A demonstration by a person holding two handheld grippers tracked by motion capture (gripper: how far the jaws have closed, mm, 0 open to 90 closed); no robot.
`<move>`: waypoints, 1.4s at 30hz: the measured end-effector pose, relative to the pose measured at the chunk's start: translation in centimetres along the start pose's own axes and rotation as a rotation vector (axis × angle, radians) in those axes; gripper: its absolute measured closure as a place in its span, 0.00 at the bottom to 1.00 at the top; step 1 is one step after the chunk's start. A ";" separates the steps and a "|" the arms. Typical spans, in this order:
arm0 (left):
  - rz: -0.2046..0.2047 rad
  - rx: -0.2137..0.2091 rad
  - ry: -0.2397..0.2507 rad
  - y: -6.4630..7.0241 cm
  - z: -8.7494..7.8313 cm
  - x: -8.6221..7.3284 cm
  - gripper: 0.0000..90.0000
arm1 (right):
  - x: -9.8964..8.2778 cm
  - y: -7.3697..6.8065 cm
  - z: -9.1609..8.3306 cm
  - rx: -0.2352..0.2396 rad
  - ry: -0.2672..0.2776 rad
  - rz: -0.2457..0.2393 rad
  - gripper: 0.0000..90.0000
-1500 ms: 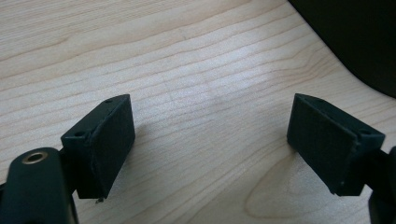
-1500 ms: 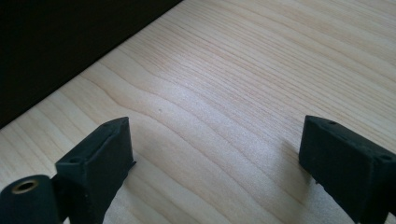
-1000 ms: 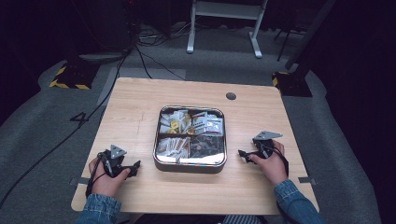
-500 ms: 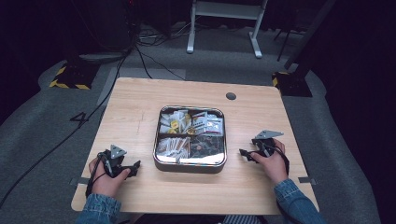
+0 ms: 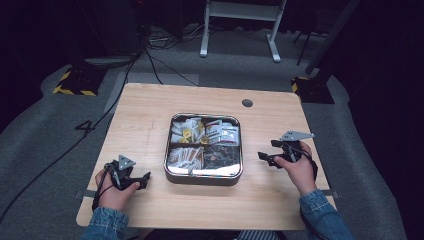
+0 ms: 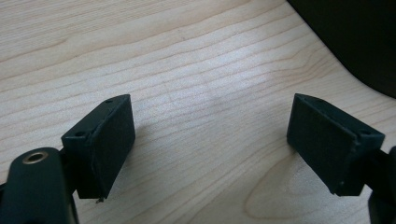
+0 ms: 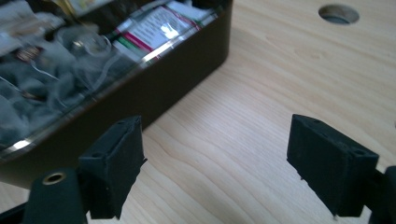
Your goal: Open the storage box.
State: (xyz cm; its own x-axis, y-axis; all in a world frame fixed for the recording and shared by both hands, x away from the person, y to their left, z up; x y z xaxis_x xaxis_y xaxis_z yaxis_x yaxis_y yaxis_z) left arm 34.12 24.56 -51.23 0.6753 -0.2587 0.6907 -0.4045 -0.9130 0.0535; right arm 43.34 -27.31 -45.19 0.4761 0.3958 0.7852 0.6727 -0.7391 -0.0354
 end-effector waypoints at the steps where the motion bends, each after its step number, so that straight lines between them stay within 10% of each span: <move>1: 0.000 0.003 0.000 0.0 0.0 0.0 0.17 | 0.5 -0.2 -0.2 0.010 0.005 -0.005 0.21; 18: -0.005 0.003 0.000 0.1 0.1 0.1 0.17 | 6.8 -4.6 0.2 0.133 0.027 -0.125 0.23; 42: -0.002 -0.001 0.000 0.1 0.1 0.1 0.17 | 11.2 -8.7 6.4 0.232 -0.021 -0.214 0.29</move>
State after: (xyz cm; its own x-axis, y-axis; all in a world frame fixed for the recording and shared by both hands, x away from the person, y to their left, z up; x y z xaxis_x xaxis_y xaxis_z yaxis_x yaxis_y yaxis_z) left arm 34.26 24.43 -51.24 0.6760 -0.2571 0.6906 -0.4038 -0.9132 0.0552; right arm 46.47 -12.91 -40.06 0.3198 0.5424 0.7769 0.8690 -0.4947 -0.0122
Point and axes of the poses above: each handheld gripper's, and its own axes: z roughly forward along the jaws, x roughly out of its top, y roughly to its right, the point moved 1 cm from there along z, roughly forward along the jaws, and after that the axes turned 2 degrees about -x, right-handed, at the moved point
